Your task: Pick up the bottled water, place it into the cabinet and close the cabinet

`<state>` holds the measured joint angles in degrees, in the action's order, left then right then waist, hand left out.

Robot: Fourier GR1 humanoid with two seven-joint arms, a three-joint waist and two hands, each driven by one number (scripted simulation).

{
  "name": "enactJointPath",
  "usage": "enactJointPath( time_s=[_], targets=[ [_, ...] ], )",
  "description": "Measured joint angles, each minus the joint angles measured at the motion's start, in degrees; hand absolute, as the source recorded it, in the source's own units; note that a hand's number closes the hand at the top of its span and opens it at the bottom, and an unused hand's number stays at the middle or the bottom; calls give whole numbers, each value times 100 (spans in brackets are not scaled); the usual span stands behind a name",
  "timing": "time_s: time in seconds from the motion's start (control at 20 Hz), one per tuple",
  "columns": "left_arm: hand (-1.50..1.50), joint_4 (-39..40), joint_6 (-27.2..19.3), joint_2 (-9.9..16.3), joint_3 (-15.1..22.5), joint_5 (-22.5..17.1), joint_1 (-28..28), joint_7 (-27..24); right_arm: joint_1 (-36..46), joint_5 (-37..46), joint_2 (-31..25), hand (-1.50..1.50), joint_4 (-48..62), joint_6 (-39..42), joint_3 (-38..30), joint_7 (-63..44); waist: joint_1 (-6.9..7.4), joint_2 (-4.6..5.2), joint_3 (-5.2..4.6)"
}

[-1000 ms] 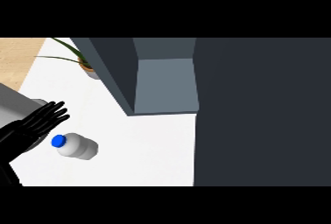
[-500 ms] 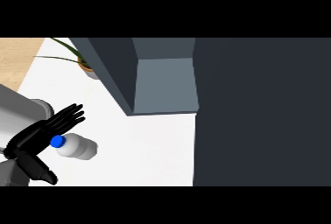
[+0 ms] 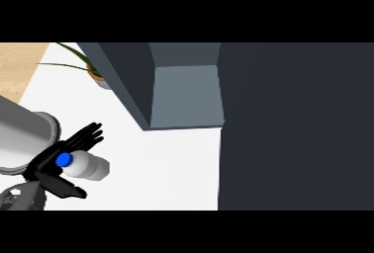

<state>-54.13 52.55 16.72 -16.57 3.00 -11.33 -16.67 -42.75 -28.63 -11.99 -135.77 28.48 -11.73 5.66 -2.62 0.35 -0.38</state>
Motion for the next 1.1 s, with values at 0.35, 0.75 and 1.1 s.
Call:
enactJointPath(
  time_s=[0.35,0.75,1.1],
  targets=[
    [-150,866,-113,-20,276,56,-222,-403,-115,-72,-13,-150,28,31,99,169,-21,7,-4],
    [150,1462,-75,-51,464,-221,-380,-615,-302,-147,-138,-150,55,73,-68,383,-27,-7,-1],
    [150,1788,121,-141,522,-663,-558,-393,-430,-213,-259,-150,76,133,-187,539,9,-10,0]
  ],
)
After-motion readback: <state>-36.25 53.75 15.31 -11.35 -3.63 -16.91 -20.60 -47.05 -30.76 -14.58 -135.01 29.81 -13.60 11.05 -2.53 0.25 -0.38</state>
